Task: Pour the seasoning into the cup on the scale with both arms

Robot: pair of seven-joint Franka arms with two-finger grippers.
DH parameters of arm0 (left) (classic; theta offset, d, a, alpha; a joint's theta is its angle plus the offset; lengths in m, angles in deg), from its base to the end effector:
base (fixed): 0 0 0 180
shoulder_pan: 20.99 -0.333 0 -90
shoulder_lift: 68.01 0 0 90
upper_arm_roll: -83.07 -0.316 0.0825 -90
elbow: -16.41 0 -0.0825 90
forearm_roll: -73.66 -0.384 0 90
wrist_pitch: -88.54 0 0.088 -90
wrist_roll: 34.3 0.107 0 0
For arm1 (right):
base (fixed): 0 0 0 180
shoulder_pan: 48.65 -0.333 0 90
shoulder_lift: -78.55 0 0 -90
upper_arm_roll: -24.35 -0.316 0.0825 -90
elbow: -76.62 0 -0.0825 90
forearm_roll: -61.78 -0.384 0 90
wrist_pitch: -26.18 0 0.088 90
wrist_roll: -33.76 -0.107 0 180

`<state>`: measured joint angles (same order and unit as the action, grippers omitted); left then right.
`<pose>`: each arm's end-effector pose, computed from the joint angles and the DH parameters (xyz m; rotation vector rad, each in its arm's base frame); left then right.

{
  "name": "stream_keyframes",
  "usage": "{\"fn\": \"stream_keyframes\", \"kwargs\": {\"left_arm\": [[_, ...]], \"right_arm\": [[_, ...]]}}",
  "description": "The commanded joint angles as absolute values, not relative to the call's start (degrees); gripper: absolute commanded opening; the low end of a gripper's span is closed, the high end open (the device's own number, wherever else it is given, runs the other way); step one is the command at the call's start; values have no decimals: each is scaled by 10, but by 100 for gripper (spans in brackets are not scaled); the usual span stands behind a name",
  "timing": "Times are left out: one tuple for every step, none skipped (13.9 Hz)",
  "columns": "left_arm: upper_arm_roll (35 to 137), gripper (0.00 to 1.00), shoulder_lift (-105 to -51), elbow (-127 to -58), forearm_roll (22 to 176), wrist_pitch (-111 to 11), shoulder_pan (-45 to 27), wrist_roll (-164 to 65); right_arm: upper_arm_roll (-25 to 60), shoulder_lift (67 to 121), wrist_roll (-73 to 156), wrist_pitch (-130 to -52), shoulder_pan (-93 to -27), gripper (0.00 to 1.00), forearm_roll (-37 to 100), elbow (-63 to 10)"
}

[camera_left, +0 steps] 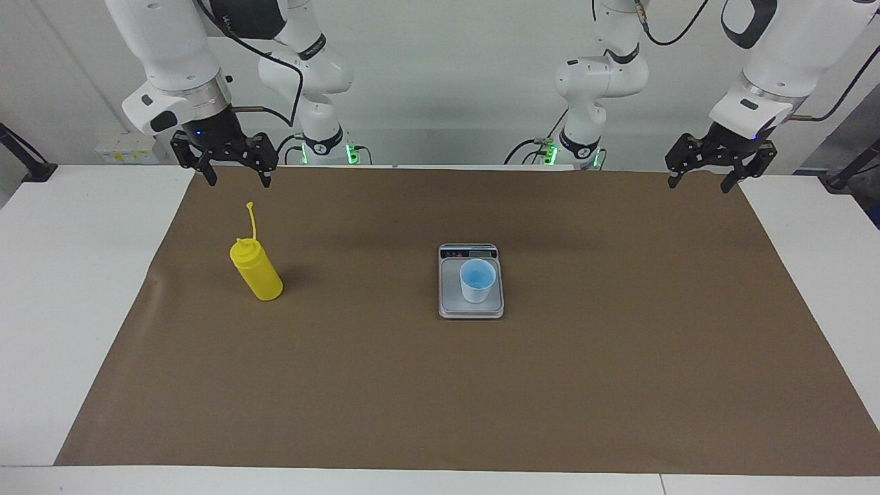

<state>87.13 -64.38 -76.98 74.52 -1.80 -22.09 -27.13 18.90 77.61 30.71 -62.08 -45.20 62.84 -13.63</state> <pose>0.5342 -0.0305 0.6315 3.1192 -0.2762 0.0162 0.5461 0.0175 0.6288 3.1205 -0.0292 -0.0273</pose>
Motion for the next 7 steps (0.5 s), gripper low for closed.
{"fn": "stream_keyframes", "kwargs": {"left_arm": [[874, 100, -639, -773, 752, -11, -227, -274], [874, 100, -639, -773, 752, -11, -227, -274], [874, 100, -639, -773, 752, -11, -227, -274], [874, 100, -639, -773, 752, -11, -227, -274], [874, 100, -639, -773, 752, -11, -227, -274], [874, 100, -639, -773, 752, -11, -227, -274], [874, 100, -639, -773, 752, -11, -227, -274]], "right_arm": [[186, 760, 312, -631, -447, 100, 606, -157], [186, 760, 313, -632, -446, 100, 606, -157], [186, 761, 313, -632, -446, 100, 606, -157], [186, 761, 313, -632, -446, 100, 606, -157], [187, 761, 313, -633, -445, 100, 606, -156], [187, 761, 313, -635, -446, 100, 606, -155], [187, 761, 312, -635, -444, 100, 606, -155]]}}
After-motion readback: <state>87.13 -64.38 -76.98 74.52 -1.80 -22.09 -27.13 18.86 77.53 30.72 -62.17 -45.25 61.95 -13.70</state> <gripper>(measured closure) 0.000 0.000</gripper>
